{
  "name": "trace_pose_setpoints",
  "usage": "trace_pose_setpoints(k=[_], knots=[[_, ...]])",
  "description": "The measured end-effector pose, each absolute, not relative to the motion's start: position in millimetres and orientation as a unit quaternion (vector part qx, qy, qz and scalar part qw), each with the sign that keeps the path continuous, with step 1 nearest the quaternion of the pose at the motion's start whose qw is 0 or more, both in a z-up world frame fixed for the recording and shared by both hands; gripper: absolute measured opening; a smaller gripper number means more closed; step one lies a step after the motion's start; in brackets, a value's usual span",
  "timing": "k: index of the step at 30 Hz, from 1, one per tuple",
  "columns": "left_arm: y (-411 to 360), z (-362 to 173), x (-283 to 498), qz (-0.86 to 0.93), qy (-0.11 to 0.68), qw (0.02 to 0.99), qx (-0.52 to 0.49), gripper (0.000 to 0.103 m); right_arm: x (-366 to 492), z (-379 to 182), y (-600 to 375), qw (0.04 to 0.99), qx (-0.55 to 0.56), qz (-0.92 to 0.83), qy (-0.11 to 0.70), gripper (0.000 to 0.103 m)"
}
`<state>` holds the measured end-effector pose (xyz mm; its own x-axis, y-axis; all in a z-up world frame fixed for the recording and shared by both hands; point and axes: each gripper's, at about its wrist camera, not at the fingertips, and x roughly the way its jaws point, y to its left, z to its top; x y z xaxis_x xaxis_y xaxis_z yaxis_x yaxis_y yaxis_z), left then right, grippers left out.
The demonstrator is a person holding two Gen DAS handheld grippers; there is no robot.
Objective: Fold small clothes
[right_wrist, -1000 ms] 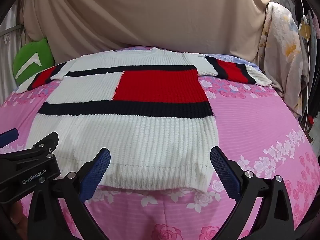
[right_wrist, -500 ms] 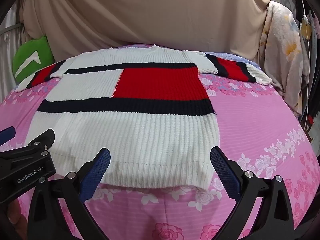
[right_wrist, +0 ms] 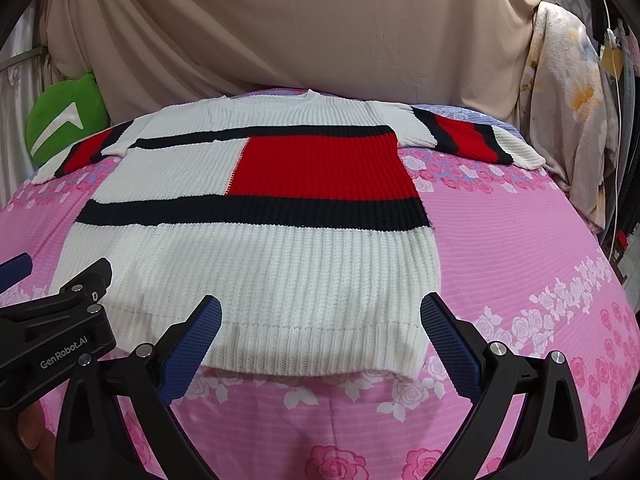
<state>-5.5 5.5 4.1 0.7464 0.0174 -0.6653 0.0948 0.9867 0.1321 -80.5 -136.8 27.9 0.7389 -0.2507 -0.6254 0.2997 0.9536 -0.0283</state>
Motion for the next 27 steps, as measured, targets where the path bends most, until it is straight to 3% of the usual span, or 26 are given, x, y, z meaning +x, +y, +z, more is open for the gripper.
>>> trace_pose_setpoints(k=[27], knots=[[2.9,5.1,-5.9,-0.019,0.352,0.932,0.081,0.098,-81.3,26.7,-142.8,0.932,0.045,-0.147,0.329,0.098]])
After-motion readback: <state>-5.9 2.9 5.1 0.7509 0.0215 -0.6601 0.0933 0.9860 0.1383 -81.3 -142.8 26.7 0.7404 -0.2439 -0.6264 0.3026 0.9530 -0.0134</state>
